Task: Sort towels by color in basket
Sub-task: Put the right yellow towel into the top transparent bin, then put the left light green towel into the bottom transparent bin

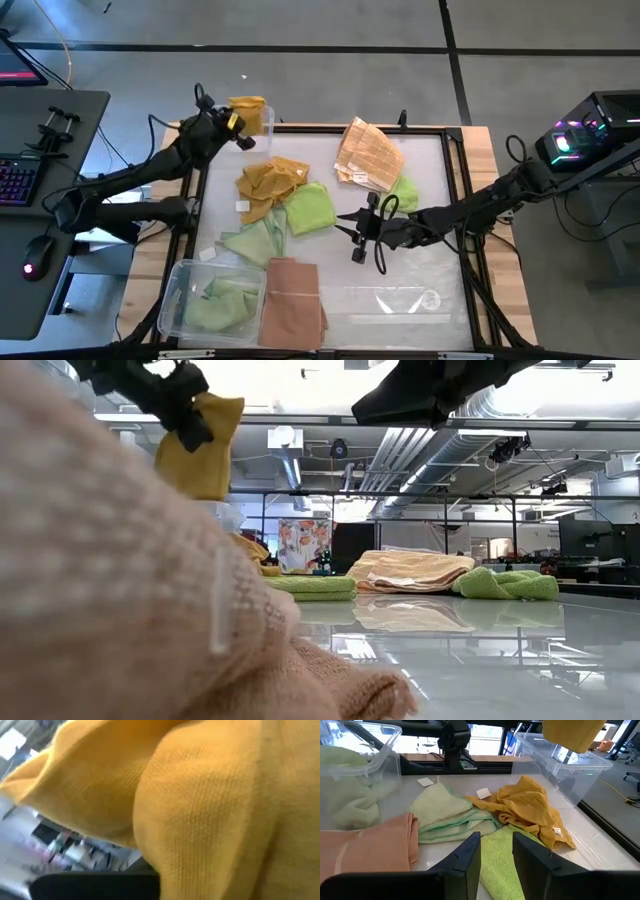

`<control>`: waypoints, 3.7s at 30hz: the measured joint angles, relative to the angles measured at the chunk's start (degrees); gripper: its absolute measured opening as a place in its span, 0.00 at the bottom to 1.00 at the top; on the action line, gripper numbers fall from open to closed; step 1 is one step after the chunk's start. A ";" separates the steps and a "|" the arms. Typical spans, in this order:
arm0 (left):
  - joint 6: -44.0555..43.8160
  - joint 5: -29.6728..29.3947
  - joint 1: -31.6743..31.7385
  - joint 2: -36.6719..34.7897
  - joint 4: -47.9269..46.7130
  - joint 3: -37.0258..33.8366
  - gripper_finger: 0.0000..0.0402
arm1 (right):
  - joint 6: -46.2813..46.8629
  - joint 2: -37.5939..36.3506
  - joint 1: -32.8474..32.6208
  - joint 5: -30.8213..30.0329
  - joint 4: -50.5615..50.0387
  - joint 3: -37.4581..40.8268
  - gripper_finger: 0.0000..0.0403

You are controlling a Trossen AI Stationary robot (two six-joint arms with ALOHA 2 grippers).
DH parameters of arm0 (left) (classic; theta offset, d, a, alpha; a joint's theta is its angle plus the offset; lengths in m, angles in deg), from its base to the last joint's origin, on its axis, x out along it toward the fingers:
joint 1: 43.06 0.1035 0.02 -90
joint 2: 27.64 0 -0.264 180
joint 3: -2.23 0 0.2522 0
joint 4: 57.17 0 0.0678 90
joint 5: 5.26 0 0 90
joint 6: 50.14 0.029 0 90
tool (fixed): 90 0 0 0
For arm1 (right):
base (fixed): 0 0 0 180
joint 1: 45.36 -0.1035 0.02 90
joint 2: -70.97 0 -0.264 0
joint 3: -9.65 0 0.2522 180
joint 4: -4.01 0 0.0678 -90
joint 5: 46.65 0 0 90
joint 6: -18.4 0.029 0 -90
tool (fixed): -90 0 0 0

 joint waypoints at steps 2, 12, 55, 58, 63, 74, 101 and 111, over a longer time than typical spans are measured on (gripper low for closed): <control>-0.76 1.10 1.96 0.51 -0.72 0.00 0.12 | -0.01 0.00 0.00 0.10 -0.04 0.00 0.27; -8.52 4.05 4.87 0.74 -5.16 0.00 0.40 | -0.01 0.00 0.00 0.20 -0.04 0.00 0.27; -34.59 22.80 -4.91 -1.24 -28.25 9.86 0.61 | 1.95 6.39 3.80 4.83 1.61 0.07 0.28; -35.35 22.46 -9.42 -2.29 -28.26 9.86 0.61 | 1.73 10.25 7.82 11.17 6.10 0.07 0.31; -35.19 22.43 -17.59 -2.94 -28.44 9.86 0.61 | -0.10 18.54 15.11 22.93 12.44 -1.31 0.44; -39.46 8.73 -37.48 -2.91 -28.58 7.63 0.61 | -3.26 33.69 21.68 29.95 -1.50 -15.22 0.49; -17.74 7.77 -52.19 16.54 25.42 -12.14 0.61 | -4.37 20.81 12.74 19.02 38.03 7.10 0.03; -17.48 7.25 -48.89 26.78 30.23 -9.54 0.61 | -10.45 21.40 10.60 22.29 23.58 -4.38 0.03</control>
